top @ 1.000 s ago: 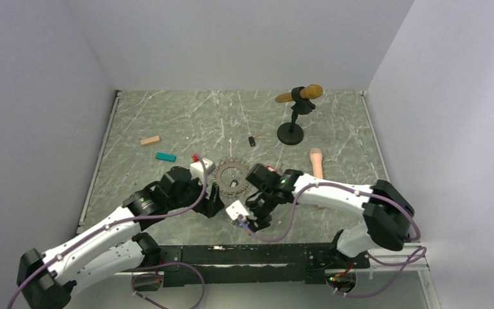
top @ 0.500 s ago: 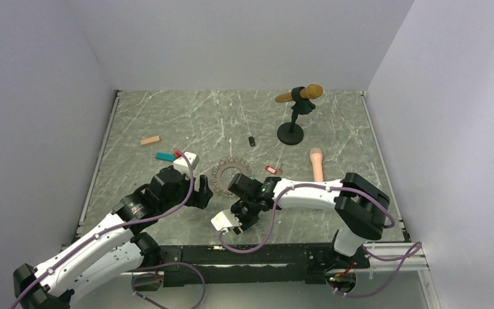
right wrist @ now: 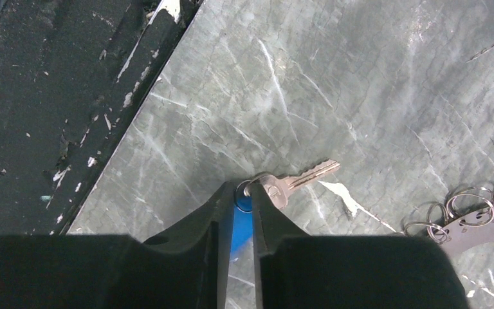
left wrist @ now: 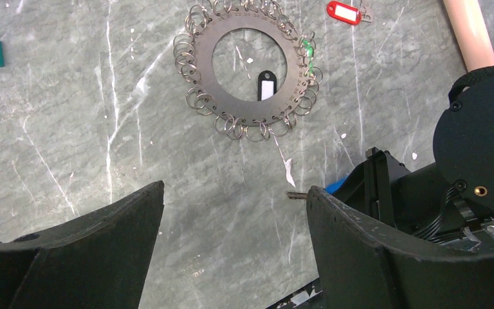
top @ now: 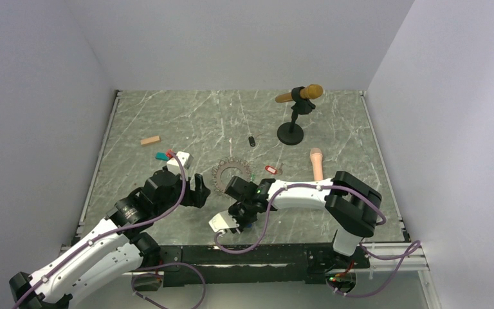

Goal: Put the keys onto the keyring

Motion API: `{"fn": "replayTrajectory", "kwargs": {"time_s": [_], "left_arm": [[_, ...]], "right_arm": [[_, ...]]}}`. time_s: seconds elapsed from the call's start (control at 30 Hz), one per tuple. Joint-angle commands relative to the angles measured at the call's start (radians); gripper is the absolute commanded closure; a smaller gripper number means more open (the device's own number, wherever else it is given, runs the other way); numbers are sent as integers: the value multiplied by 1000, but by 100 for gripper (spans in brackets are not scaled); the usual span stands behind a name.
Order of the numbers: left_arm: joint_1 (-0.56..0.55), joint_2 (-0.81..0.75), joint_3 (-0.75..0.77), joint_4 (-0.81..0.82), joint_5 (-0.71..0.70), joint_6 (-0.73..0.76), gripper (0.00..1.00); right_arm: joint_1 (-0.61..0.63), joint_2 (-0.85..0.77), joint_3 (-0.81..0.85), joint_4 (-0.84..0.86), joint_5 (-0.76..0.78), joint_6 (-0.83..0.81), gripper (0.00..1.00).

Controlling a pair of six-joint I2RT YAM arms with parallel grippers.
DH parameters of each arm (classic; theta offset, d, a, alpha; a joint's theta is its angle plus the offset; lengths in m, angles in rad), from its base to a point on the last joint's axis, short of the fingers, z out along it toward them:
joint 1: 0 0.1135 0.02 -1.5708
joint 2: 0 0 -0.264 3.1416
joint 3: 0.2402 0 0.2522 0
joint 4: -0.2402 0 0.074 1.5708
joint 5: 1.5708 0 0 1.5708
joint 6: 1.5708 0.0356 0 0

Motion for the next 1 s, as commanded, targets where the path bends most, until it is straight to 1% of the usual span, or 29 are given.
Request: {"fn": "replayTrajectory", "kwargs": {"time_s": [0.0, 0.17, 0.2, 0.37, 0.47, 0.53, 0.63, 0.7, 0.77, 0.87, 0.97], "left_arm": [[4, -24, 2, -4, -5, -18, 15], [3, -48, -5, -3, 1, -22, 16], [4, -50, -6, -2, 6, -21, 16], [3, -52, -13, 19, 47, -10, 18], [3, -56, -26, 59, 106, 13, 21], [4, -58, -42, 111, 150, 36, 24], [3, -74, -85, 227, 273, 75, 30], [0, -103, -139, 363, 374, 104, 33], [-3, -147, -225, 540, 477, 136, 36], [-13, -192, -307, 749, 537, 208, 36], [-15, -200, -345, 852, 576, 277, 36]], "right_arm": [[6, 10, 20, 6, 12, 17, 84], [2, -5, 29, 3, -5, 44, 98], [0, -11, 33, -1, -16, 51, 100], [-44, -41, 66, -30, -109, 92, 100], [-101, -64, 87, -61, -223, 126, 100], [-149, -84, 96, -77, -335, 147, 100], [-222, -116, 102, -93, -467, 179, 100], [-266, -139, 101, -90, -535, 205, 100], [-317, -162, 96, -81, -598, 238, 100], [-381, -195, 92, -50, -702, 301, 100], [-444, -219, 89, -20, -803, 364, 100]]}}
